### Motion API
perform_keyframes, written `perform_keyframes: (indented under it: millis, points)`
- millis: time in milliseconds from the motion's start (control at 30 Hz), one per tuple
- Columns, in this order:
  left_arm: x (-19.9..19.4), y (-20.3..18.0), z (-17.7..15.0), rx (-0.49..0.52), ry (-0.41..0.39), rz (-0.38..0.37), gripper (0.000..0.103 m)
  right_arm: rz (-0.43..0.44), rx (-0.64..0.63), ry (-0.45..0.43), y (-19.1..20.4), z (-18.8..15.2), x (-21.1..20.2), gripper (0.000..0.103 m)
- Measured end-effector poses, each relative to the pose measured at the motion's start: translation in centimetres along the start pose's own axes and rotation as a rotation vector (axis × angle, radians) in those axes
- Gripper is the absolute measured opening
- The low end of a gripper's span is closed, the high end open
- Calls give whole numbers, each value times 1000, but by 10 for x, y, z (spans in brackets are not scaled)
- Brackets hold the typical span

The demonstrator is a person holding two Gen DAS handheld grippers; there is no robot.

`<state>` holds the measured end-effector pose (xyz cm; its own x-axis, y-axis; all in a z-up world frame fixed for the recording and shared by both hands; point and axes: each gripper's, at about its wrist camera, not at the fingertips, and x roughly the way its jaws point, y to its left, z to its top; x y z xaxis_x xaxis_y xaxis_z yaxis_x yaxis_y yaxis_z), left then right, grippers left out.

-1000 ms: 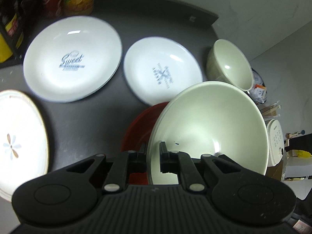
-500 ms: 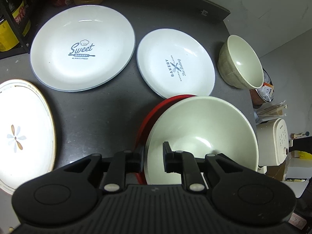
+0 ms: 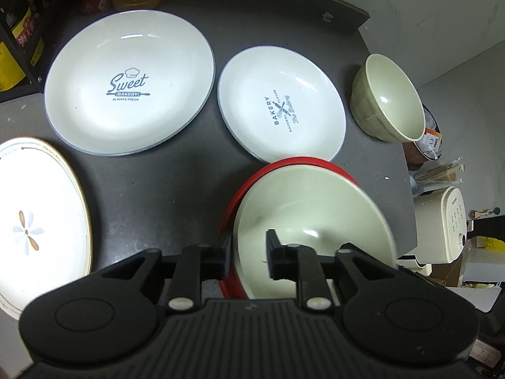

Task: Organize plates and bowls
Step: 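Lower the cream bowl into the red bowl and open both grippers, then move both tools to the smaller cream bowl by the wall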

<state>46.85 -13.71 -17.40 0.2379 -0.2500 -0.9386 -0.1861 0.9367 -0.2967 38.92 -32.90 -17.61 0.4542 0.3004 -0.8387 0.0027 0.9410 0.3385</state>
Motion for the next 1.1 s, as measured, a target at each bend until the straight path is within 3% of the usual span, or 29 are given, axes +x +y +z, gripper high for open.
perform_keyframes:
  millis: [167, 467, 633, 733, 833, 967, 1100]
  points:
    - [-11, -1, 7, 24, -36, -6, 39, -63, -30, -33, 8, 2, -6, 60]
    - [-29, 1, 11, 101, -71, -26, 47, -102, 31, -107, 13, -3, -25, 63]
    - [-43, 6, 10, 164, -102, -21, 58, -133, 74, -194, 22, -15, -43, 84]
    - [-51, 11, 10, 201, -125, -22, 69, -155, 104, -237, 25, -20, -52, 87]
    - [-57, 15, 11, 239, -129, -30, 79, -167, 136, -276, 26, -26, -60, 98]
    - [-61, 14, 11, 294, -128, -21, 88, -171, 144, -293, 27, -30, -65, 100]
    - [-61, 8, 11, 339, -97, -27, 91, -178, 149, -308, 24, -28, -66, 103]
